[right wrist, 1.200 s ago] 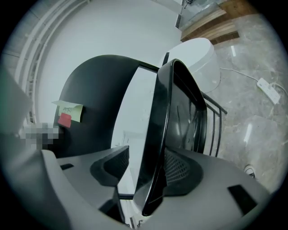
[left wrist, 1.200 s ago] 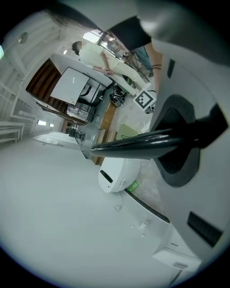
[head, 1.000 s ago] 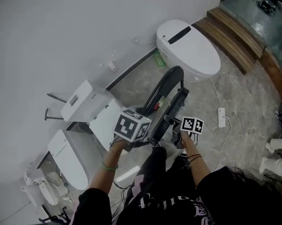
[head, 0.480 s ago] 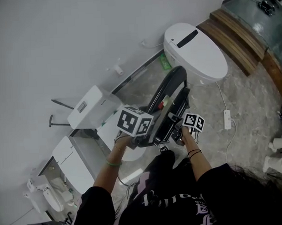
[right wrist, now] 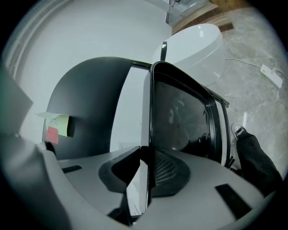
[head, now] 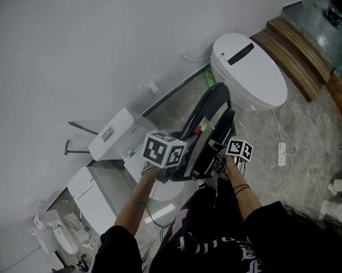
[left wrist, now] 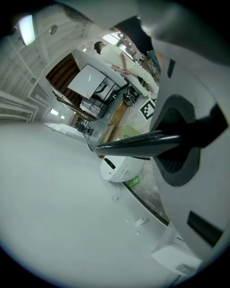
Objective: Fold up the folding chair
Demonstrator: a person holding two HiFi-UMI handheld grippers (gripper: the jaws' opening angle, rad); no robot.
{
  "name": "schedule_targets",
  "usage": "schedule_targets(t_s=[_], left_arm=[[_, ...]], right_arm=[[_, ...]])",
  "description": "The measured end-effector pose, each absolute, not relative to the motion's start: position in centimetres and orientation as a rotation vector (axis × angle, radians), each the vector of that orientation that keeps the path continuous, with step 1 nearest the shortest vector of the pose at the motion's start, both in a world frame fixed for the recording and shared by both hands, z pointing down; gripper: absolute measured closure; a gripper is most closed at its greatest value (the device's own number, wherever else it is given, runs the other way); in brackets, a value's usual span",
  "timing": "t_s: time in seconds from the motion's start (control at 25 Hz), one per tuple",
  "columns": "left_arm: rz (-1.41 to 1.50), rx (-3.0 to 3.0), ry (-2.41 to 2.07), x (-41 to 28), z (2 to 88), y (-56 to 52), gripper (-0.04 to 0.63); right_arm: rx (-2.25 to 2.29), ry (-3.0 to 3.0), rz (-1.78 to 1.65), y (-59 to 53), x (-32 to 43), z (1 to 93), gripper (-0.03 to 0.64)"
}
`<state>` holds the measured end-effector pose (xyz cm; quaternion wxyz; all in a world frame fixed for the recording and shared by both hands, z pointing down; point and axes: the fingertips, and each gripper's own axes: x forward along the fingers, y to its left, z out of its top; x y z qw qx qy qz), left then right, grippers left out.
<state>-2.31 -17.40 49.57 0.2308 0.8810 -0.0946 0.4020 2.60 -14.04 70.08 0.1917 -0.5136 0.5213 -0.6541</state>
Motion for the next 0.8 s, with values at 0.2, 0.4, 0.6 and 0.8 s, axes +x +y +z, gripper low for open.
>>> schedule_targets(t_s=[0.2, 0.4, 0.6, 0.8], left_arm=[[1.102, 2.358, -0.378, 0.3, 49.0, -22.6, 0.522], [1.114, 2.354, -0.428, 4.5, 49.1, -26.4, 0.521], [1.122, 2.385, -0.522, 8.2, 48.1, -31.4, 0.522], [1.122, 2.368, -0.518, 10.4, 47.9, -35.4, 0.522]], right_arm=[[-1.354, 1.55, -1.879, -19.8, 4.8, 69.3, 0.537], [-1.287, 1.588, -1.929, -25.2, 8.6, 69.1, 0.537], [-1.253, 1.617, -1.937, -30.9, 12.3, 69.1, 0.537], [-1.245, 1.624, -1.935, -34.5, 14.4, 68.9, 0.537]])
